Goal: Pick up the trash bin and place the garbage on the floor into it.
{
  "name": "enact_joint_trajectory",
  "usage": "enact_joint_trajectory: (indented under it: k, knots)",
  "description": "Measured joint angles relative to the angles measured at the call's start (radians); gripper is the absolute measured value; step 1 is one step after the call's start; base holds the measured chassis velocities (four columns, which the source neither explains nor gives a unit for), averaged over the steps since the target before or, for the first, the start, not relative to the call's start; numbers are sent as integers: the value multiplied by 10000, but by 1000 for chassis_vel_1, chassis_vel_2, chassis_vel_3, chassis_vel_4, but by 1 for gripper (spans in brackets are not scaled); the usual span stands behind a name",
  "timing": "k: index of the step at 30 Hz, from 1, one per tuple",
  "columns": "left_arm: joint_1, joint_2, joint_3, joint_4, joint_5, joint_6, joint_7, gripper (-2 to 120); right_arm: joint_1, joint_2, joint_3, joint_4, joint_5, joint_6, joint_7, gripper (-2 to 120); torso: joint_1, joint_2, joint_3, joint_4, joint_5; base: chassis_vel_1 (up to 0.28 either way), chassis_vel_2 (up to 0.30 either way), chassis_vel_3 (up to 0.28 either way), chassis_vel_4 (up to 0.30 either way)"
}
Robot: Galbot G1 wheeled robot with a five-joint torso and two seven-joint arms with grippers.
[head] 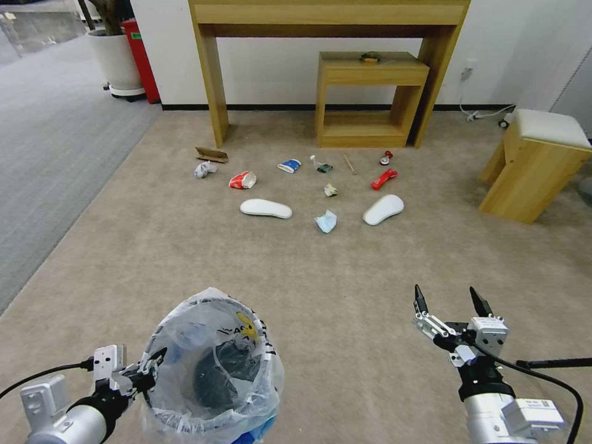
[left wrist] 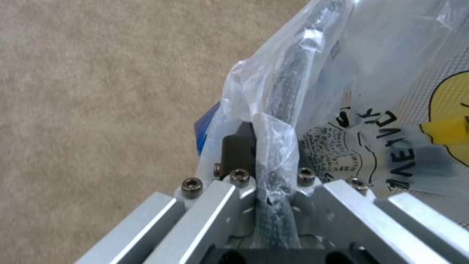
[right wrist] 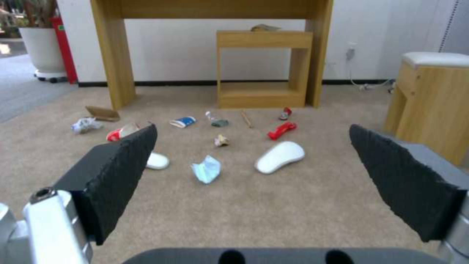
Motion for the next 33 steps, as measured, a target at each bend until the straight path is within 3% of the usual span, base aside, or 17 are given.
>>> enact_joint_trajectory:
  k: [24,33]
  knots:
    - [-360,281,-77,406,-115,-13,-98,0,43,-56,33,-120,105,-45,15,100,0,0,0,-1,0,-127,139,124,-137]
    - [-347,223,-443,1017,35,-8,93,0,44,-45,12,-116,101,-41,-1,100,0,0,0,-1,0,-154,164,151,-155]
